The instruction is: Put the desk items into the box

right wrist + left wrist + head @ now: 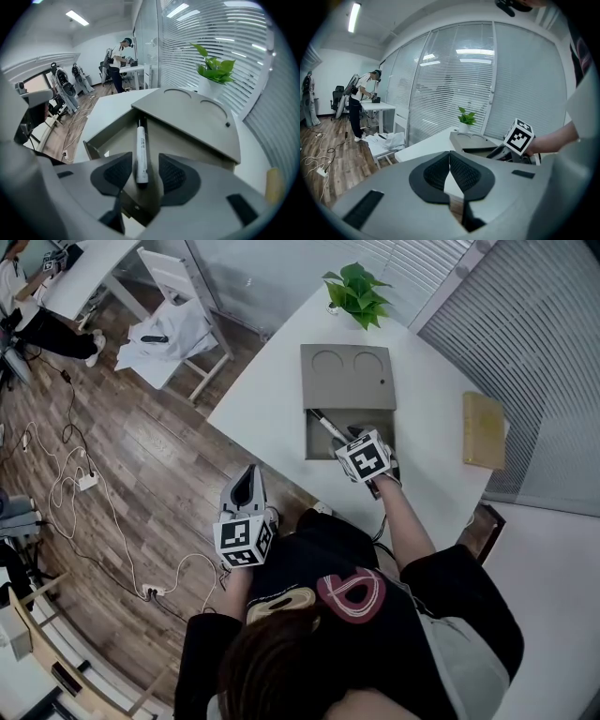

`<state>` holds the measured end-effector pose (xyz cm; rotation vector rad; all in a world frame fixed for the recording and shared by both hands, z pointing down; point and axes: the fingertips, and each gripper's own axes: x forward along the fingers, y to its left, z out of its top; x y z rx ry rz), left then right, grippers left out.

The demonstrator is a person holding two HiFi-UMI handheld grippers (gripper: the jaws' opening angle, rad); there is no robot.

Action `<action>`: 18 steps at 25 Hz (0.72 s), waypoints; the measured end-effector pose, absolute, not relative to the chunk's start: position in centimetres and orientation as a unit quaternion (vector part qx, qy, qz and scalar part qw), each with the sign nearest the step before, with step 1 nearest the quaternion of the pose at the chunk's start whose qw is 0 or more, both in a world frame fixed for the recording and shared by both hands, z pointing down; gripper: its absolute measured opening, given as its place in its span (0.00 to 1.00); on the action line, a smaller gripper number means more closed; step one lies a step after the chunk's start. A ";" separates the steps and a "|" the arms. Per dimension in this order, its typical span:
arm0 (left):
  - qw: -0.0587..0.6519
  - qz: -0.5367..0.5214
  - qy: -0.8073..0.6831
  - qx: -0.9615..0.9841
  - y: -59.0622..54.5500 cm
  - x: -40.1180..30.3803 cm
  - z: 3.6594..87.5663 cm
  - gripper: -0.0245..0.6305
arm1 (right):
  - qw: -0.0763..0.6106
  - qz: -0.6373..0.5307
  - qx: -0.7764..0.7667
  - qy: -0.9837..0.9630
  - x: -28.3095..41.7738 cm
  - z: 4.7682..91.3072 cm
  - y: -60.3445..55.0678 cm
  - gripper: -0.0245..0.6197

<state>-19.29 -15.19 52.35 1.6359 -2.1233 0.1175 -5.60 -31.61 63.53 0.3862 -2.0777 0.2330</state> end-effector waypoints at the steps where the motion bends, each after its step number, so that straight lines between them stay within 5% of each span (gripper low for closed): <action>1: 0.227 0.042 -0.769 0.596 -15.3 -19.3 52.3 0.07 | 0.482 0.100 0.161 -0.855 -5.6 63.4 -31.5 0.32; 18: 0.207 0.031 -0.716 0.666 -18.2 -18.1 50.8 0.07 | 0.390 0.085 0.233 -0.887 -4.7 57.7 -30.3 0.32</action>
